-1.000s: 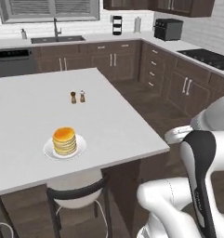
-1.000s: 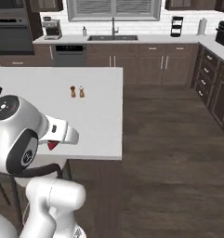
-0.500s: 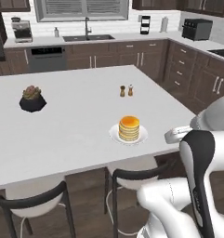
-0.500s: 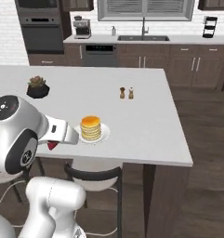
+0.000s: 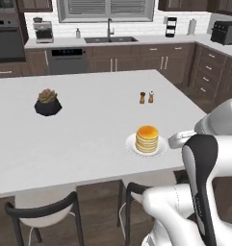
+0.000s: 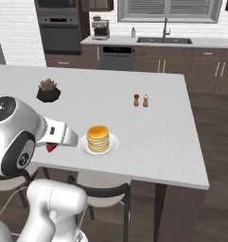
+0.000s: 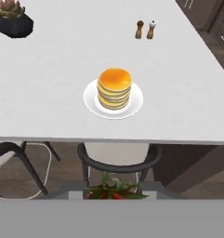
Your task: Take the strawberry from the fridge and place it on top of the pancake, located on the dining counter.
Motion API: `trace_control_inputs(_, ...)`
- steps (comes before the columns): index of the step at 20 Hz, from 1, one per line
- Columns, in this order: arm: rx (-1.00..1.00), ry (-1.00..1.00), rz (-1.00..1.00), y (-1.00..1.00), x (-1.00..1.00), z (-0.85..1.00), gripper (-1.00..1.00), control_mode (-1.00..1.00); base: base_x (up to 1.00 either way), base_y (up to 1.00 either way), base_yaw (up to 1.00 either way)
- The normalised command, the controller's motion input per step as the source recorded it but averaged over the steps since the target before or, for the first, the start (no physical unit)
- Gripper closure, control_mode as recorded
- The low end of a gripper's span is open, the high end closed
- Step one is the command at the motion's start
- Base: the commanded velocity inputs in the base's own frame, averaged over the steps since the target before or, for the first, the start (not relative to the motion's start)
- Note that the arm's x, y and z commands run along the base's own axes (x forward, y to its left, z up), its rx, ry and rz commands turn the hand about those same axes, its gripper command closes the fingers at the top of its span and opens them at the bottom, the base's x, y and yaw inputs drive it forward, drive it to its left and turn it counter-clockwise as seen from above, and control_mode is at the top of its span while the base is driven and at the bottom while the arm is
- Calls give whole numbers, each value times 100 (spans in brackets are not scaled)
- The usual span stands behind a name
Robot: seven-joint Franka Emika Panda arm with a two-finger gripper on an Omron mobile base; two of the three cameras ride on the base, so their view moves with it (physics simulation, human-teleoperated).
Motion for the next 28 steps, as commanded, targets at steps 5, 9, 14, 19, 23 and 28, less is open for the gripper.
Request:
trace_control_inputs(5,0,0,0,0,0,0,100,100,84,-6,-2)
trace_control_inputs(9,0,0,0,0,0,0,100,100,100,6,-6)
trace_control_inputs(14,0,0,0,0,0,0,100,100,93,5,-3)
trace_control_inputs(19,0,7,0,11,80,-3,100,-100,20,3,0)
trace_control_inputs(23,0,7,0,18,100,-24,100,-100,0,0,0)
trace_control_inputs(28,0,3,0,5,97,-36,100,-100,0,0,0)
